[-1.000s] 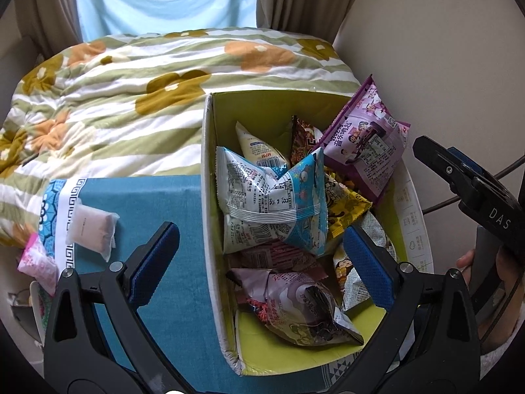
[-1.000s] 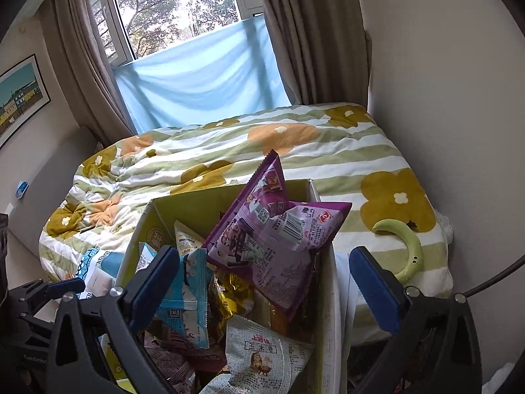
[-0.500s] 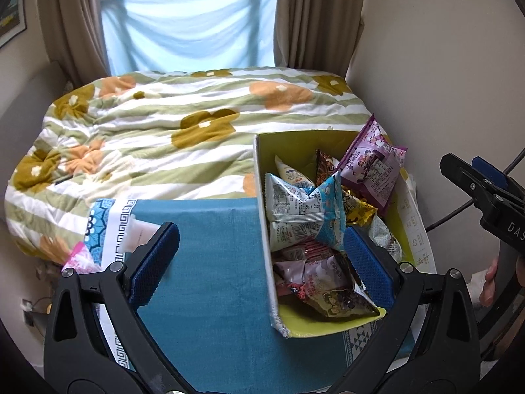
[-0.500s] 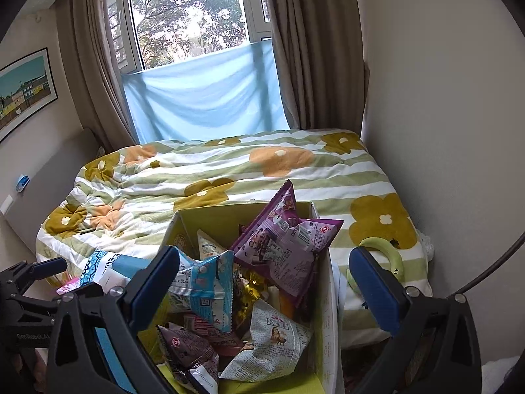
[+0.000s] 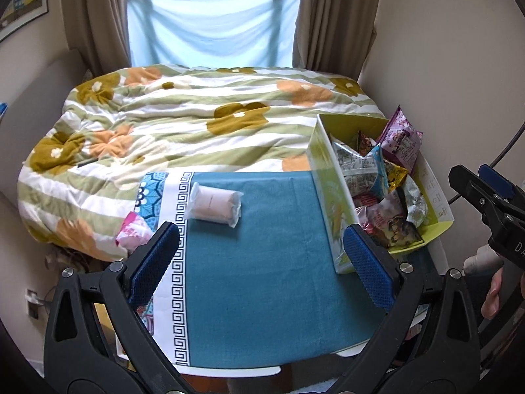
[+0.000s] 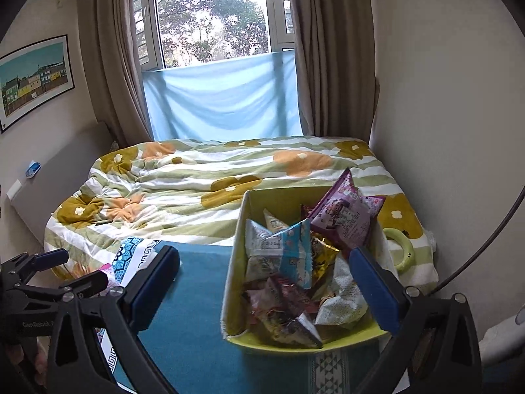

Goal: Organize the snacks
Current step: 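Move both tools toward the white pack and pink bag on the cloth, then grasp the pink Oishi bag with the left tool while the right tool grasps the white pack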

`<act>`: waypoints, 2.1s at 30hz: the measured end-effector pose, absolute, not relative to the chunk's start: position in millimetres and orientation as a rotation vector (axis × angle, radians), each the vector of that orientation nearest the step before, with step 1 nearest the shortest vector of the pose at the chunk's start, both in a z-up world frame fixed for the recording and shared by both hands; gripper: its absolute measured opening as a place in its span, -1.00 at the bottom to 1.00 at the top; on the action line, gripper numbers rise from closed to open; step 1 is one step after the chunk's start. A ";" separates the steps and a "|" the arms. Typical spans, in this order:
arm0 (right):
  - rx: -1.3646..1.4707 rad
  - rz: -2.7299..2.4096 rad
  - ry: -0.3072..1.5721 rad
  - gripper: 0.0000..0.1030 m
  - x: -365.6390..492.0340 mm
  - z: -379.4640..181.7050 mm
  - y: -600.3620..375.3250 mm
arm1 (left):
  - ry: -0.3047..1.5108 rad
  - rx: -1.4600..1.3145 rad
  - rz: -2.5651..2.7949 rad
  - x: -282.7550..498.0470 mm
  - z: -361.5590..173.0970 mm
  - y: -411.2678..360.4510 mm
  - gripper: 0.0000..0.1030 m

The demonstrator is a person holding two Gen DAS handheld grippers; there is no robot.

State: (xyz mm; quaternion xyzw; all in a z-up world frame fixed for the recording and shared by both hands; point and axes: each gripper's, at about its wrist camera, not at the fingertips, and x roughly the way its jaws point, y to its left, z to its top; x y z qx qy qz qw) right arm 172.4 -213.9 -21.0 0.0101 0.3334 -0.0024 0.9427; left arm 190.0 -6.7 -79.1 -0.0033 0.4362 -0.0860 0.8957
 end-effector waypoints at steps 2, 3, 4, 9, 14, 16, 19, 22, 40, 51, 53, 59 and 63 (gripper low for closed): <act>0.022 0.012 0.689 0.99 166.4 -26.5 -192.0 | 0.913 -0.012 -0.162 184.3 -84.3 18.0 0.93; 0.021 0.017 0.694 0.99 164.1 -29.6 -181.2 | 0.918 -0.016 -0.152 182.7 -86.9 30.1 0.93; 0.020 0.023 0.700 0.99 163.1 -33.1 -171.2 | 0.924 -0.024 -0.144 181.2 -89.9 42.7 0.93; 0.036 0.071 0.739 0.99 165.5 -53.4 -126.5 | 0.958 -0.063 -0.096 179.8 -109.5 103.0 0.93; 0.034 0.141 0.793 0.99 187.4 -82.9 -90.1 | 1.001 -0.115 -0.049 195.8 -137.5 150.2 0.93; 0.019 0.171 0.822 0.99 202.4 -97.5 -77.4 | 1.015 -0.143 -0.041 205.1 -151.7 164.5 0.93; -0.019 0.208 0.860 0.99 227.5 -125.4 -61.2 | 1.039 -0.174 -0.026 221.7 -178.6 180.6 0.93; -0.060 0.250 0.908 0.99 254.4 -157.4 -49.3 | 1.076 -0.202 -0.011 241.3 -210.5 190.7 0.93; -0.417 0.506 1.075 0.99 364.3 -286.5 4.9 | 1.292 -0.168 -0.003 322.3 -324.0 192.4 0.58; -0.451 0.597 1.108 0.99 380.5 -309.8 15.1 | 1.287 -0.113 0.018 321.1 -327.4 190.0 0.23; -0.460 0.613 1.106 0.99 381.8 -312.1 16.4 | 1.285 -0.110 0.019 320.6 -326.3 190.6 0.19; -0.476 0.660 1.073 0.99 383.5 -314.9 20.8 | 1.276 -0.084 0.022 317.7 -322.0 187.9 0.11; -0.480 0.664 1.052 0.70 381.0 -313.6 22.2 | 1.267 -0.076 0.019 315.9 -317.9 186.7 0.06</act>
